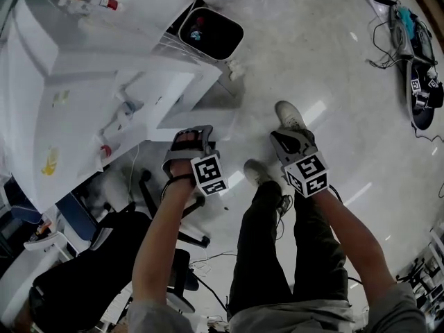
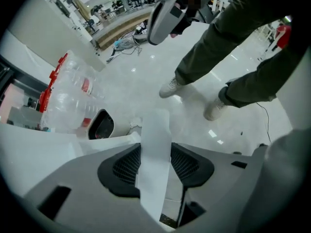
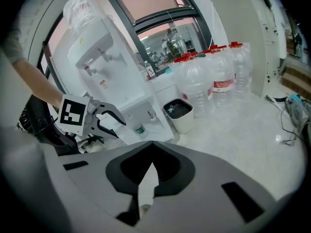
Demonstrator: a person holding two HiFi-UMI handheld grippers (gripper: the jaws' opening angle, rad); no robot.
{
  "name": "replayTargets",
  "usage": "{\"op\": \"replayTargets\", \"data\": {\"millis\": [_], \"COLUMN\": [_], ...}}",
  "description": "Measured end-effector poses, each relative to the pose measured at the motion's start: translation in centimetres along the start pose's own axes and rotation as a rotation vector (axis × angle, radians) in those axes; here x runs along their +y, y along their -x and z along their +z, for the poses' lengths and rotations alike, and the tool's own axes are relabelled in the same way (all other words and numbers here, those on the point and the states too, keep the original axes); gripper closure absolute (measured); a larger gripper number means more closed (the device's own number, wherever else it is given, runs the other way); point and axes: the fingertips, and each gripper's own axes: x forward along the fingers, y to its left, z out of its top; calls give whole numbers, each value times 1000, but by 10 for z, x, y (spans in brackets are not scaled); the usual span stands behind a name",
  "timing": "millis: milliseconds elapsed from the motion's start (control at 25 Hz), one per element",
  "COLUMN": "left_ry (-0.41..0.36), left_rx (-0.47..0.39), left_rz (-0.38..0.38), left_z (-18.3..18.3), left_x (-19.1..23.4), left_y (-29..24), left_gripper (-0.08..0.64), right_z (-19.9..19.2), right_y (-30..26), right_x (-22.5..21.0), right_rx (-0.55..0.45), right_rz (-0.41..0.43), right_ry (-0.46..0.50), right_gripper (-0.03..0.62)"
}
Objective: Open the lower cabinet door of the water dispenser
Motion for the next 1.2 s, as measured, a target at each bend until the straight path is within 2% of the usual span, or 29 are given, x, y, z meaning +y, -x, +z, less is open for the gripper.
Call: {"op": "replayTargets", "data": {"millis": [360,680,800,1080,1200], "left_ry": [-257,-420,-449,-652,-690], "left_rx": [-2,10,-8,29,17], "left_rz": [10,5,-5,13,18], "left_z": [-13,-28,-33,-65,-72], "left_x": [-61,-94,-111,-144,-153], "left_y": [14,23,28,31,36], "left_gripper": [364,364,364,364,365], "right_z": [-31,-51,-57,-65,-69], "right_y": [18,11,5,-2,-2], "right_x": [47,83,99,126,132], "right_rx": [-15,-8,-1,11,18], "right_rz": [16,62,90,139,151], "right_ry": [-77,-102,-104,-102,-100], "right_gripper": [581,581,581,581,581]}}
